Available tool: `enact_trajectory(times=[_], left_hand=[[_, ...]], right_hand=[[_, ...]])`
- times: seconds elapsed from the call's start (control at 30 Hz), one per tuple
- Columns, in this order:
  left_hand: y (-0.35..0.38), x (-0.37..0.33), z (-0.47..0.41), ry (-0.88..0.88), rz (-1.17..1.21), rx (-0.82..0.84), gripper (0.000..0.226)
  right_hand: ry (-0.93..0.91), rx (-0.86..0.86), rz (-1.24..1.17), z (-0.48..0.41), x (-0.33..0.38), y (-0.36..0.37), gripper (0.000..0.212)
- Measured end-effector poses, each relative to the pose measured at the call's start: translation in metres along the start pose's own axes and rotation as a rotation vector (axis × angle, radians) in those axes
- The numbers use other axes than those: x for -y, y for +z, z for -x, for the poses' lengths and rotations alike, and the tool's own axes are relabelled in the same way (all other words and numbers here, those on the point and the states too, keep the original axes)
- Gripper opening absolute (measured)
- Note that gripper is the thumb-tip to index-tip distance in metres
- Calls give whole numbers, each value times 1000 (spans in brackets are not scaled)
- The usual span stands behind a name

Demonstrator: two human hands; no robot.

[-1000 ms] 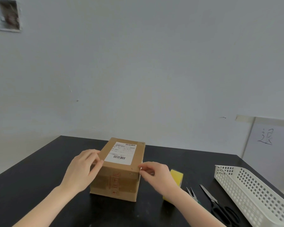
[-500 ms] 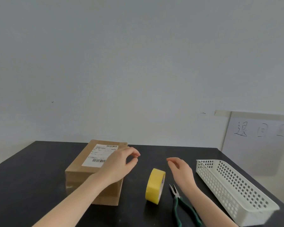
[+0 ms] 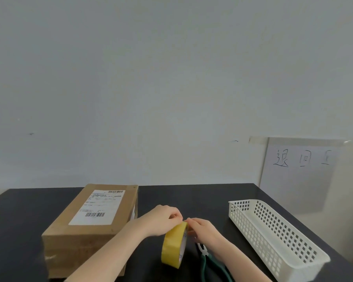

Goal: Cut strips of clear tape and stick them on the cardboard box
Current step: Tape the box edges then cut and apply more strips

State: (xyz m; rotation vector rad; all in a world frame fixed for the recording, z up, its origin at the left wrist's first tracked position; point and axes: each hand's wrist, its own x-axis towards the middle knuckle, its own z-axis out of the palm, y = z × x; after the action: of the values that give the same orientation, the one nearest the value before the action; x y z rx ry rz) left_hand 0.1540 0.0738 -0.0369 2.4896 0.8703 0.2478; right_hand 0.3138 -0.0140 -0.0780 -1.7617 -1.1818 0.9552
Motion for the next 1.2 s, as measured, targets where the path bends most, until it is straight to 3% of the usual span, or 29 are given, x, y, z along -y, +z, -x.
enact_trajectory(times=[0.37,0.77,1.2], left_hand=[[-10,-1,16,111,15,-102,18],[-4,-13,35,217,-207,-259,20],[-12,-28,45,245,-325,-237,19]], right_hand=[[-77,3,22,10,4,-2,29],[-140,-27,192,12,4,-1,30],[-220,-21,398,19,9,0,28]])
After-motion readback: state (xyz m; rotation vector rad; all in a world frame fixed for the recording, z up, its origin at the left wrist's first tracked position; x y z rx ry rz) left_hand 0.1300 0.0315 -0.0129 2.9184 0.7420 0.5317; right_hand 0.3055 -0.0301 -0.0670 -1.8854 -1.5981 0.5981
